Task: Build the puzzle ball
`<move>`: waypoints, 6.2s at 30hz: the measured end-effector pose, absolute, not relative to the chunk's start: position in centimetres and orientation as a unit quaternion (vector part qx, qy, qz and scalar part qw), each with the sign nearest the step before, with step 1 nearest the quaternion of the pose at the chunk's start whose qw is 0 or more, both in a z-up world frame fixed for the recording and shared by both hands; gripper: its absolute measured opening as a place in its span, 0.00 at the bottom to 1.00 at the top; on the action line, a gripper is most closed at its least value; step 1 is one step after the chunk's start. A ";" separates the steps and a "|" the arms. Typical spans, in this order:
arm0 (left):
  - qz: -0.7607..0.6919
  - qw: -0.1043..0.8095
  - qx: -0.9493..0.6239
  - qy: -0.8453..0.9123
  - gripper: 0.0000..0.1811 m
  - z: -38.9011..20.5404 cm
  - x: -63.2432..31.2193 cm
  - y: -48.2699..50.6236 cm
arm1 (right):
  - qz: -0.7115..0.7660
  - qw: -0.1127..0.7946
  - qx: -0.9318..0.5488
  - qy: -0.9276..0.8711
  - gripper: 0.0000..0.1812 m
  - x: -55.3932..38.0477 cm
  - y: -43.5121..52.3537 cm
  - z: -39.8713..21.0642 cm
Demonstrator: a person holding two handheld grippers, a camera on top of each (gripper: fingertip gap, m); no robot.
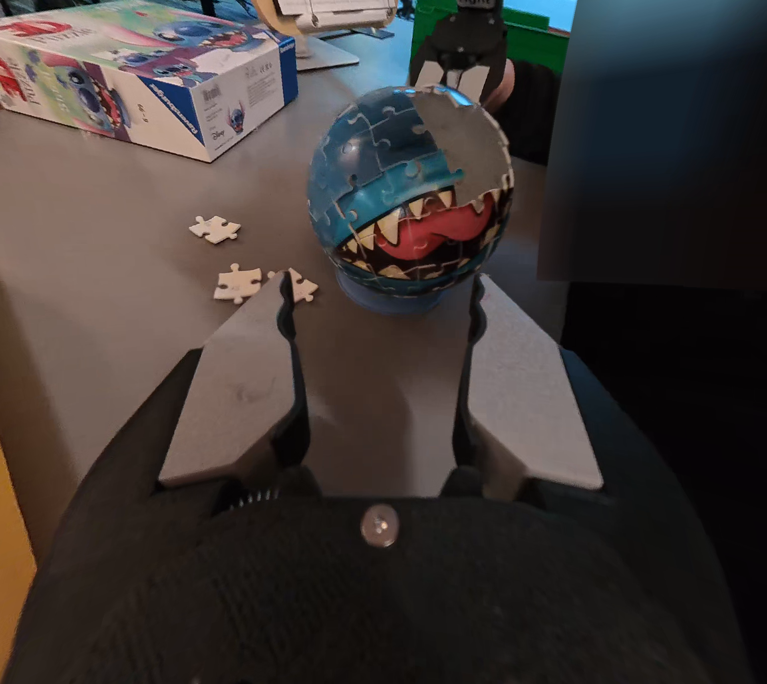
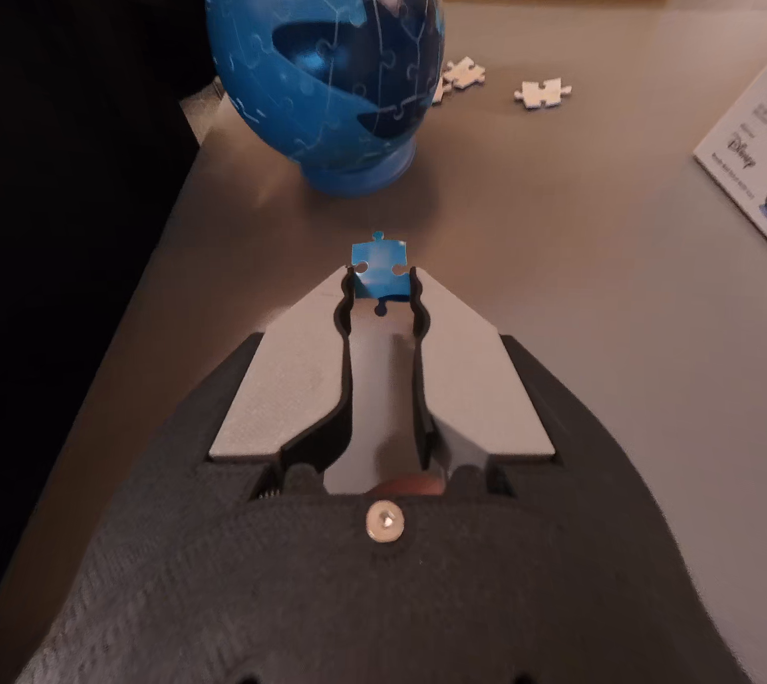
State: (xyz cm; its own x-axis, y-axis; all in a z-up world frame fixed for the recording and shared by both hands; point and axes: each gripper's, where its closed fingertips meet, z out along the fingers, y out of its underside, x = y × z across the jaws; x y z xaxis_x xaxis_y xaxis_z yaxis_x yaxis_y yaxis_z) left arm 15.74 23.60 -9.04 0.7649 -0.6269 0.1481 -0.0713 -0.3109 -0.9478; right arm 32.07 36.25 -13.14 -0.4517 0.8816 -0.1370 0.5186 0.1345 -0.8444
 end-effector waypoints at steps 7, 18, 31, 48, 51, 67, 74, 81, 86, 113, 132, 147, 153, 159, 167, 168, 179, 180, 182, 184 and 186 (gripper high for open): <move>-0.265 0.508 -0.766 0.292 0.54 -10.5 17.4 25.5 | 0.366 0.185 -0.499 -0.764 0.13 32.2 36.3 -16.6; -0.309 0.516 -0.727 0.333 0.62 -9.7 19.2 25.3 | 0.336 0.229 -0.463 -0.787 0.19 31.3 36.7 -15.0; -0.209 0.528 -0.733 0.374 0.71 -10.7 20.9 26.5 | 0.345 0.363 -0.465 -0.730 0.50 27.6 30.0 -11.5; -0.193 0.528 -0.760 0.325 0.70 -11.0 21.6 22.5 | 0.340 0.384 -0.457 -0.727 0.63 25.5 30.8 -10.9; -0.205 0.521 -0.763 0.323 0.69 -11.1 21.9 21.5 | 0.336 0.391 -0.457 -0.725 0.62 26.0 32.0 -10.5; -0.186 0.551 -0.775 0.248 0.64 -10.1 19.3 22.5 | 0.370 0.357 -0.436 -0.739 0.48 27.1 31.0 -10.8; -0.187 0.550 -0.771 0.261 0.57 -10.3 20.6 23.5 | 0.380 0.329 -0.428 -0.751 0.47 26.0 30.4 -11.5; -0.146 0.530 -0.793 0.261 0.66 -11.4 22.1 22.8 | 0.390 0.309 -0.424 -0.757 0.51 25.4 31.2 -11.6; -0.138 0.517 -0.806 0.251 0.67 -11.8 22.9 21.7 | 0.379 0.321 -0.447 -0.744 0.50 25.5 33.3 -11.6; -0.162 0.566 -0.788 0.182 0.59 -11.8 19.2 19.2 | 0.352 0.404 -0.562 -0.630 0.37 31.9 39.9 -12.2; -0.331 0.672 -0.637 0.181 0.57 -4.6 17.3 20.7 | 0.435 0.404 -0.574 -0.564 0.42 31.4 42.2 -10.2; -0.268 0.717 -0.622 0.163 0.50 -3.9 16.4 20.9 | 0.414 0.424 -0.532 -0.605 0.38 31.2 40.6 -10.2; -0.255 0.732 -0.614 0.147 0.50 -3.6 15.8 20.8 | 0.396 0.435 -0.524 -0.616 0.37 31.0 40.0 -10.4; -0.227 0.746 -0.615 0.117 0.50 -3.5 14.9 21.1 | 0.402 0.439 -0.526 -0.608 0.37 31.1 40.1 -10.1; -0.228 0.744 -0.621 0.097 0.52 -3.5 14.3 21.4 | 0.412 0.435 -0.526 -0.604 0.36 30.9 40.2 -10.0; -0.226 0.745 -0.620 0.096 0.52 -3.5 14.2 21.4 | 0.414 0.435 -0.527 -0.602 0.36 30.9 40.2 -9.9; -0.231 0.744 -0.615 0.126 0.52 -3.5 15.2 21.0 | 0.449 0.424 -0.508 -0.600 0.36 30.9 39.7 -9.3; -0.229 0.746 -0.612 0.131 0.52 -3.4 15.3 20.9 | 0.453 0.421 -0.504 -0.603 0.37 30.8 39.6 -9.3; -0.220 0.748 -0.611 0.140 0.52 -3.4 15.5 20.7 | 0.459 0.413 -0.495 -0.611 0.37 30.7 39.3 -9.3; -0.210 0.750 -0.610 0.145 0.51 -3.5 15.7 20.6 | 0.463 0.409 -0.488 -0.616 0.37 30.5 39.0 -9.3; -0.208 0.751 -0.610 0.146 0.51 -3.5 15.7 20.6 | 0.466 0.405 -0.482 -0.622 0.37 30.4 38.8 -9.3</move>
